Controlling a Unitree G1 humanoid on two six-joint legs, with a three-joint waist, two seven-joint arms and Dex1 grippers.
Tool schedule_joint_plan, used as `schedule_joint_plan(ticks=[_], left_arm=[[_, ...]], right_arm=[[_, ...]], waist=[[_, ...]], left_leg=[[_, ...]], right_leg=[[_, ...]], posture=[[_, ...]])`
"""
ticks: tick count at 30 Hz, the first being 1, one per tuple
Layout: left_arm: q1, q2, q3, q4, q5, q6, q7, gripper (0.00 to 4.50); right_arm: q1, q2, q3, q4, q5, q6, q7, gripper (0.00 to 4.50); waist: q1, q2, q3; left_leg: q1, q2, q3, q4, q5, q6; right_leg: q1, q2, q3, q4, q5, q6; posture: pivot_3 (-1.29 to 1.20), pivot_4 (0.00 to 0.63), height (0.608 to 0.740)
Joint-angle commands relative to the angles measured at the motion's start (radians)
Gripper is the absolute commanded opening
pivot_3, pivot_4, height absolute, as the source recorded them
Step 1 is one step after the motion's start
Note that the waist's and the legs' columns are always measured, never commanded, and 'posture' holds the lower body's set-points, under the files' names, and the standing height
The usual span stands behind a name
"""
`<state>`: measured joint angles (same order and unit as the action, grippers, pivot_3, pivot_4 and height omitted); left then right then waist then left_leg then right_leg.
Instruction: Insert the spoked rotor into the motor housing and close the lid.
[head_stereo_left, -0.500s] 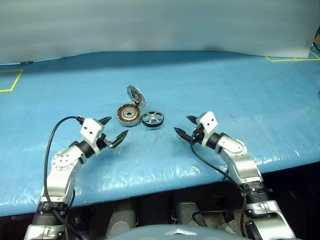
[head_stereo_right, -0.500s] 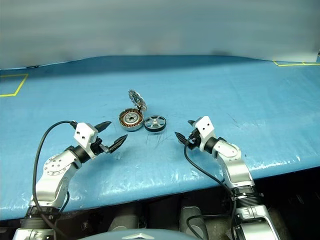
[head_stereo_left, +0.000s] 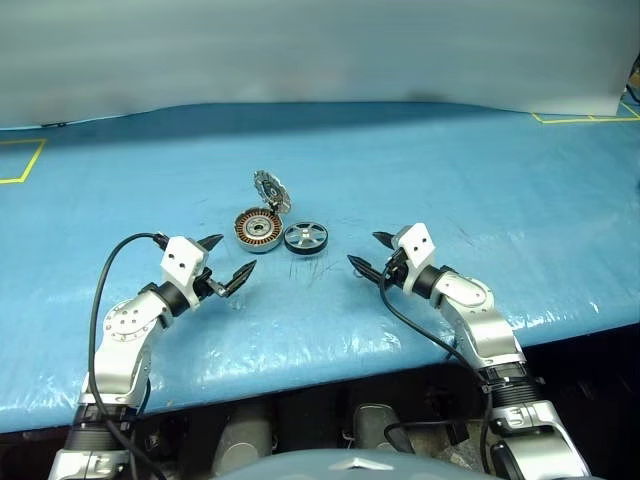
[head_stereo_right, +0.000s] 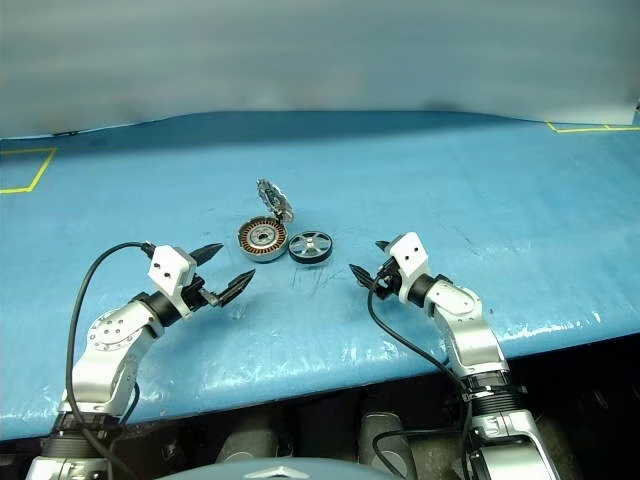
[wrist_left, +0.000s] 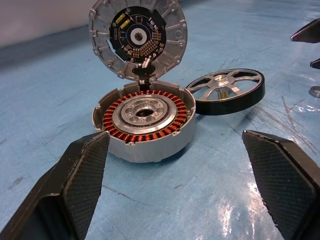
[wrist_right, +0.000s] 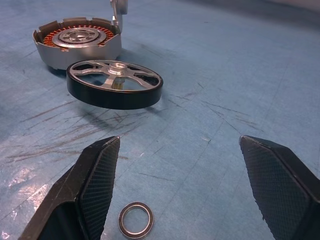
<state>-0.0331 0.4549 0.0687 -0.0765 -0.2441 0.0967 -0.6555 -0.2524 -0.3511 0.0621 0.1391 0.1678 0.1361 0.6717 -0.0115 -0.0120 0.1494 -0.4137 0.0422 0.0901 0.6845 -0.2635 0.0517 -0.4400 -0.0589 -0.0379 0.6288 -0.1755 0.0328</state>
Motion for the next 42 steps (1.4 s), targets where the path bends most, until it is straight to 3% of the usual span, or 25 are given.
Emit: schedule_joint_plan(ticks=[1,13,16,21,25,29,35,42], left_arm=[[-0.006,0.0,0.007,-0.006,-0.008,-0.008,-0.002,4.5],[-0.069,0.098,-0.003,0.028,0.004,0.033,-0.094,4.5],[-0.11,0.109,0.011,-0.001,-0.068,0.095,-0.144,4.5],[-0.324,0.321,-0.152,0.049,0.088,0.157,-0.332,4.5],[-0.548,0.408,-0.332,0.131,0.252,0.127,-0.476,4.5],[-0.762,0.405,-0.483,0.192,0.394,0.103,-0.611,4.5],[-0.957,0.361,-0.685,0.332,0.61,0.023,-0.763,4.5],[-1.047,0.257,-0.748,0.519,0.74,-0.057,-0.744,4.5]], right_arm=[[-0.013,-0.005,-0.013,-0.028,0.006,-0.011,-0.002,4.02],[-0.013,0.009,-0.007,-0.02,0.003,-0.02,-0.01,4.02],[-0.014,0.009,-0.006,-0.019,0.003,-0.02,-0.009,4.02],[-0.035,0.003,0.003,-0.002,0.007,-0.015,0.02,4.02],[-0.046,0.0,0.021,0.006,0.006,-0.008,0.048,4.02],[-0.047,-0.003,0.026,0.002,0.004,-0.005,0.054,4.02],[-0.039,-0.024,0.027,-0.017,0.002,0.015,0.063,4.02],[-0.048,-0.059,0.028,-0.033,0.001,0.037,0.08,4.02]], waist=[[0.0,0.0,0.0],[0.0,0.0,0.0],[0.001,0.0,0.0],[0.001,-0.001,0.001],[0.001,-0.001,0.001],[0.001,-0.001,0.001],[0.001,-0.001,0.001],[0.0,-0.001,0.001]], left_leg=[[0.0,0.0,0.0,0.0,0.0,0.0],[0.0,0.0,0.0,0.0,0.0,0.0],[0.0,0.0,0.0,0.0,0.0,0.0],[0.0,-0.001,-0.001,0.0,0.001,-0.001],[0.001,-0.006,-0.002,0.0,0.002,-0.002],[-0.001,-0.007,-0.002,0.0,0.002,-0.002],[-0.003,-0.007,0.0,0.0,0.002,-0.002],[-0.003,-0.007,0.0,0.001,0.001,0.001]], right_leg=[[0.0,0.0,0.0,0.0,0.0,0.0],[0.0,0.0,0.0,0.0,-0.001,0.001],[0.0,0.0,0.0,0.0,-0.001,0.001],[0.0,0.001,0.0,0.001,-0.001,0.002],[0.001,0.002,0.0,0.001,-0.002,0.002],[0.001,0.003,0.001,0.0,-0.001,0.002],[-0.002,0.004,0.004,0.0,-0.001,0.004],[-0.003,0.004,0.005,0.0,-0.002,0.005]], posture=[[0.0,0.15,0.74],[0.0,0.15,0.74],[0.0,0.15,0.74],[0.0,0.15,0.74],[0.0,0.15,0.74],[0.0,0.15,0.74],[0.0,0.15,0.74],[0.0,0.15,0.74]])
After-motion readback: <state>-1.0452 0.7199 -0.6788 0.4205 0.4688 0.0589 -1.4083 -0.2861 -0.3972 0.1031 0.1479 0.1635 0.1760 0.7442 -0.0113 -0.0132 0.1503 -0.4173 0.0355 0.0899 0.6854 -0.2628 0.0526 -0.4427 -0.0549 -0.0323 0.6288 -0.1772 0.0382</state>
